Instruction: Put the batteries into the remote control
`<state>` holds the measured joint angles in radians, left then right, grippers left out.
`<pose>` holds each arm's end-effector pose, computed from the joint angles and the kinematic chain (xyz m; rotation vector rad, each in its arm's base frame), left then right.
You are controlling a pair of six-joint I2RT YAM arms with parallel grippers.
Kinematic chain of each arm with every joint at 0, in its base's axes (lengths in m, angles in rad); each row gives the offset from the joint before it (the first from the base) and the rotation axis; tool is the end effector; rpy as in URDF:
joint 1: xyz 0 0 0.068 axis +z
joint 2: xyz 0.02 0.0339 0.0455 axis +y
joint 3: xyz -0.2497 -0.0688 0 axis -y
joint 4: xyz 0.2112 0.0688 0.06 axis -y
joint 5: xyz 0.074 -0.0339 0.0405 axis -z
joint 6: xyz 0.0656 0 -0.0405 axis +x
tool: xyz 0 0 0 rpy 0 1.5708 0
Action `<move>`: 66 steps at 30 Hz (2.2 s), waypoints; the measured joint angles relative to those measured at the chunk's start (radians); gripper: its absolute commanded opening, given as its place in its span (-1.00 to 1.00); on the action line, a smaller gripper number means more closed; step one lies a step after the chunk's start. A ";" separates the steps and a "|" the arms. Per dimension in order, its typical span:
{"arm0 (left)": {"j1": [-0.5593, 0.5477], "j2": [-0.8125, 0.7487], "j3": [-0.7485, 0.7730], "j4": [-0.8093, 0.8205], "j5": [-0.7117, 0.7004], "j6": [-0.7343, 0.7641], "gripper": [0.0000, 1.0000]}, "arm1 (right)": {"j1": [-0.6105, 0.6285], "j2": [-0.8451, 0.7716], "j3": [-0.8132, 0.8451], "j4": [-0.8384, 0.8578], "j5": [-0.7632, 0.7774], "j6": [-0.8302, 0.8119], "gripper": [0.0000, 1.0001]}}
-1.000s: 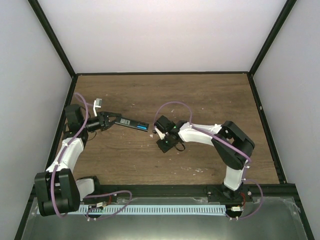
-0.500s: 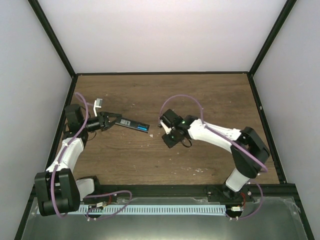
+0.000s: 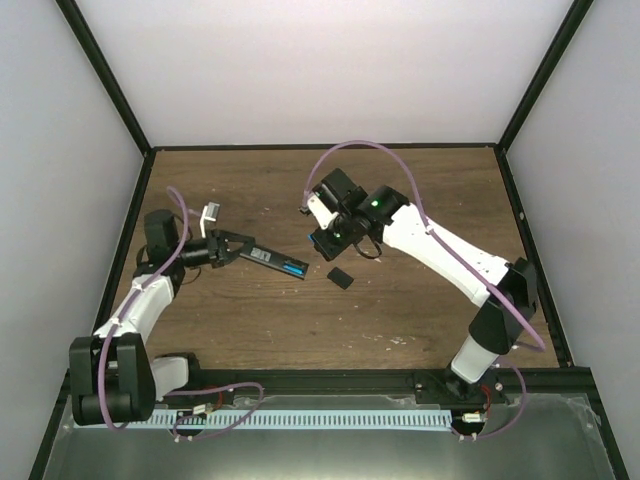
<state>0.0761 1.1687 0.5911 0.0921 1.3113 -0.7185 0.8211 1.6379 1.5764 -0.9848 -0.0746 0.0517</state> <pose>0.2165 -0.0471 0.2358 0.0764 2.0641 -1.7243 0.2152 0.2383 0.2889 -1.0268 2.4647 0.3932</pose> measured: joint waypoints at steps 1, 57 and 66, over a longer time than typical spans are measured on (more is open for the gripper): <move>-0.008 0.001 -0.005 0.000 0.000 0.002 -1.00 | 0.000 0.011 0.029 -0.025 -0.009 -0.005 -0.99; -0.122 0.204 0.041 -0.011 -0.027 0.145 -1.00 | 0.073 0.220 0.113 -0.235 -0.159 -0.060 -0.98; -0.122 0.204 0.041 0.035 -0.028 0.114 -1.00 | 0.073 0.222 0.128 -0.233 -0.134 -0.063 -0.97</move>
<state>-0.0456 1.3724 0.6319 0.1276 1.2835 -0.6048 0.8944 1.8599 1.7046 -1.2182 -0.2089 -0.0113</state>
